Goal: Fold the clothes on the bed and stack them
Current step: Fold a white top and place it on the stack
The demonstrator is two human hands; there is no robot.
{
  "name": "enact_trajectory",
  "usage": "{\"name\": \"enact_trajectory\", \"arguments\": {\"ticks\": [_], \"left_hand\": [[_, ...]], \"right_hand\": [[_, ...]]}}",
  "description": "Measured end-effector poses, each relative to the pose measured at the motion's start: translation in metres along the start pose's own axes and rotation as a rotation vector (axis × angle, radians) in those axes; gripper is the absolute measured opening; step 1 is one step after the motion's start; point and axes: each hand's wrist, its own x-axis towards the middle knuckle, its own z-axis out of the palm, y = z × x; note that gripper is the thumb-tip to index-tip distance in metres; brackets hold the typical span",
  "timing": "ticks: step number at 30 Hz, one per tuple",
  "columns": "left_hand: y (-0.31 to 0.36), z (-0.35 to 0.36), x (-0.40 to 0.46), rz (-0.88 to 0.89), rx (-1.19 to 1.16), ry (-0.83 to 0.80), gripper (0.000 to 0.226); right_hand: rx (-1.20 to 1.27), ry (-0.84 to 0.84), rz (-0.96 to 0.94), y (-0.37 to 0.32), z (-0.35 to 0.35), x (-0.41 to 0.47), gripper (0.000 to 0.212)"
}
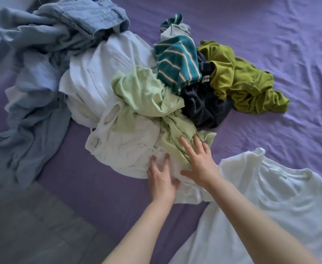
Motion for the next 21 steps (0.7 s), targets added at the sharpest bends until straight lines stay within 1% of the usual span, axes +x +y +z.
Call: {"name": "enact_trajectory", "arguments": {"ticks": [1,4,6,9,11,15,18,21], "left_hand": [[0.002,-0.002,0.000,0.010,-0.091,0.020,0.083],[0.006,-0.017,-0.004,0.029,-0.321,0.048,0.064],[0.005,-0.035,-0.010,0.039,-0.436,0.063,0.053],[0.003,-0.076,-0.022,0.103,-0.606,0.092,0.054],[0.008,-0.116,-0.027,0.161,-0.723,0.129,0.057],[0.035,-0.214,-0.027,0.363,-0.883,0.252,0.057],[0.052,-0.284,-0.021,0.486,-0.876,0.340,0.058],[0.062,-0.346,-0.012,0.543,-0.898,0.383,0.057]], "right_hand": [[0.078,0.031,-0.004,-0.005,0.006,-0.003,0.109],[0.414,0.110,-0.053,-0.025,0.015,-0.015,0.092],[0.548,0.174,-0.056,-0.037,0.010,-0.026,0.081],[0.681,0.255,-0.097,-0.059,-0.022,-0.040,0.075],[0.697,0.282,-0.169,-0.080,-0.057,-0.042,0.074],[0.691,0.319,-0.333,-0.140,-0.146,-0.029,0.073],[0.662,0.369,-0.420,-0.186,-0.207,-0.014,0.073],[0.637,0.414,-0.488,-0.230,-0.253,0.003,0.073]]}}
